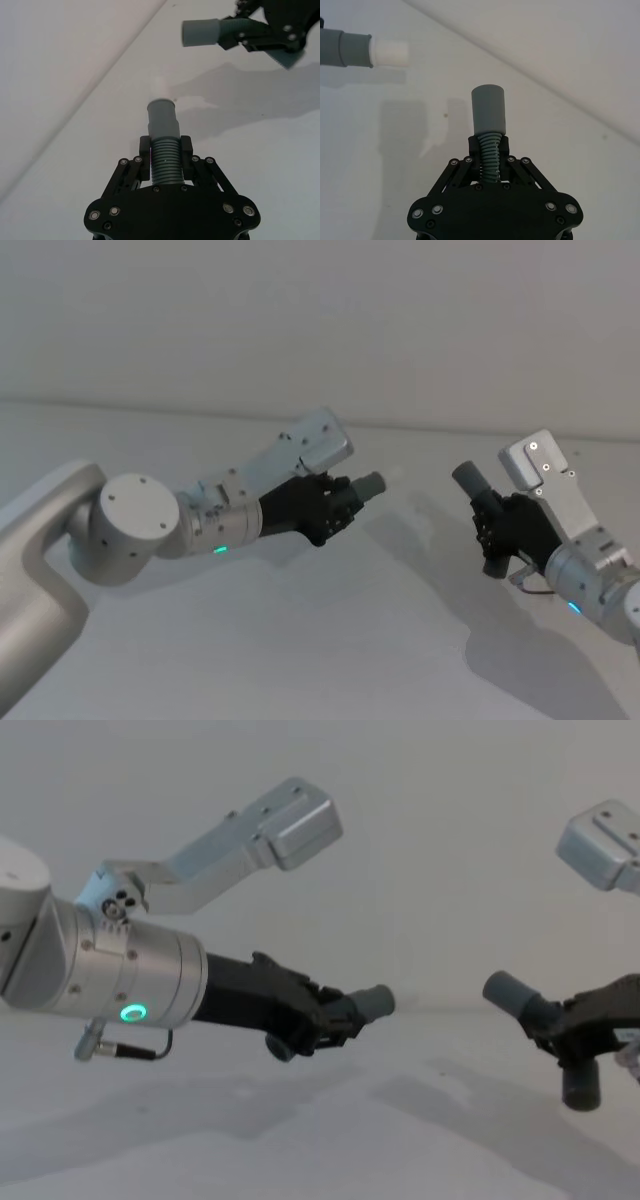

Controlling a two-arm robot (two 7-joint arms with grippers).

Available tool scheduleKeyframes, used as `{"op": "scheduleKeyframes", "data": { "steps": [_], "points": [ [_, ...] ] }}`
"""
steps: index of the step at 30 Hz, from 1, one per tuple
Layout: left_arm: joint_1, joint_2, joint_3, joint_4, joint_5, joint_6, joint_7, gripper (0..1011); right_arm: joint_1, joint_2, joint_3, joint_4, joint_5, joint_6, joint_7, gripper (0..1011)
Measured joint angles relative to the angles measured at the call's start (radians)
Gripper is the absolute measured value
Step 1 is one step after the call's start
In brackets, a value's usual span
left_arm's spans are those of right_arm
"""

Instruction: Use both hands to pick up one end of the pipe from the table, align the ends, and insert them.

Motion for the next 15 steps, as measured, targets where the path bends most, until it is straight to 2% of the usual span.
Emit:
{"op": "scheduleKeyframes", "data": {
  "steps": [10, 13, 15],
  "points": [
    [-0.099, 0.044, 0.067, 0.012, 0.093, -0.115, -0.114, 329, -0.009, 0.081, -0.022, -0.014, -0.080, -0.171, 0.007, 172],
    [-0.128, 0.057, 0.088, 0.012, 0.125, -0.146, -0.141, 329, -0.008, 0.114, -0.035, -0.012, -0.114, -0.252, 0.012, 173],
    [-0.142, 0.064, 0.098, 0.010, 0.141, -0.160, -0.151, 329, -0.007, 0.126, -0.039, -0.010, -0.129, -0.285, 0.013, 172]
  ]
}}
